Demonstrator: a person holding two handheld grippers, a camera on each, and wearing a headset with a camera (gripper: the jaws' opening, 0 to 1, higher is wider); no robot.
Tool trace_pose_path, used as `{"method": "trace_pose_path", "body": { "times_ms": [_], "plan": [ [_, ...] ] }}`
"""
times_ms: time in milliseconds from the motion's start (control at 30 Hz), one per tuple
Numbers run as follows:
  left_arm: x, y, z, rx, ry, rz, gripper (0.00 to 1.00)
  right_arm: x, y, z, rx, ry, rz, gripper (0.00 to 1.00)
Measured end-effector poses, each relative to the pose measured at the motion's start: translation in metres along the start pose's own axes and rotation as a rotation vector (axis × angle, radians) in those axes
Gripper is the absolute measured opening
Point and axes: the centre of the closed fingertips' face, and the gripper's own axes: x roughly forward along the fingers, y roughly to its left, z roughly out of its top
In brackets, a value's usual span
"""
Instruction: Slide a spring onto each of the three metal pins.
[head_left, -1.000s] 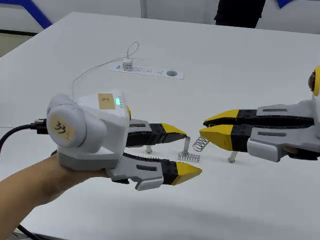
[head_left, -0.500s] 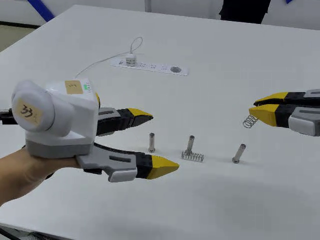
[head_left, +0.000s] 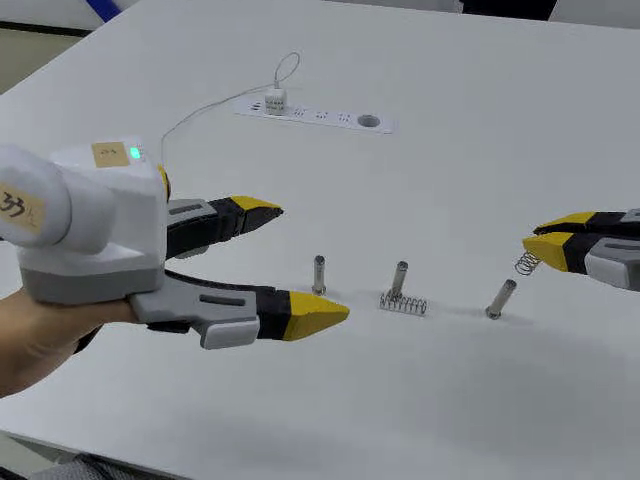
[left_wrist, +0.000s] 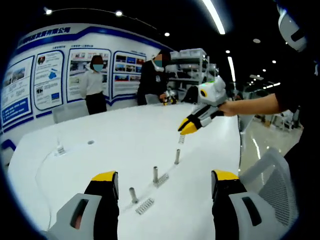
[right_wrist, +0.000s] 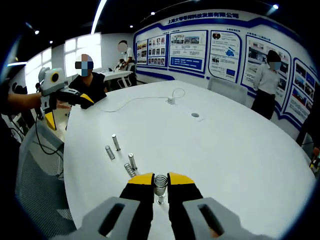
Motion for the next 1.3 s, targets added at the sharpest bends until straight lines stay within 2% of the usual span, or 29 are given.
{"method": "trace_pose_path", "body": {
  "times_ms": [300,400,600,700,1000,1167,1300],
  "plan": [
    [0.003,0.003,-0.005,0.020,0.030,0.008,0.81,0.009,0.001,-0.013,0.005,0.031,0.002,0.10],
    [0.003,0.003,-0.006,0.012,0.026,0.011,0.82,0.010,0.001,-0.015,0.015,0.030,0.006,0.10],
    [-0.002,0.008,0.001,-0.050,-0.025,0.038,0.83,0.014,0.003,-0.019,0.013,0.040,0.009,0.10],
    [-0.004,0.011,0.002,-0.058,-0.031,0.052,0.82,0.019,0.003,-0.024,0.007,0.058,0.006,0.10],
    [-0.010,0.014,0.000,-0.056,-0.022,0.074,0.82,0.037,0.006,-0.042,-0.035,0.111,0.013,0.10],
    [-0.010,0.012,-0.008,-0.035,0.016,0.076,0.83,0.043,0.007,-0.049,-0.029,0.123,0.019,0.10],
    [-0.011,0.012,-0.007,-0.043,0.008,0.077,0.84,0.047,0.008,-0.053,-0.034,0.134,0.023,0.10]
  ]
}}
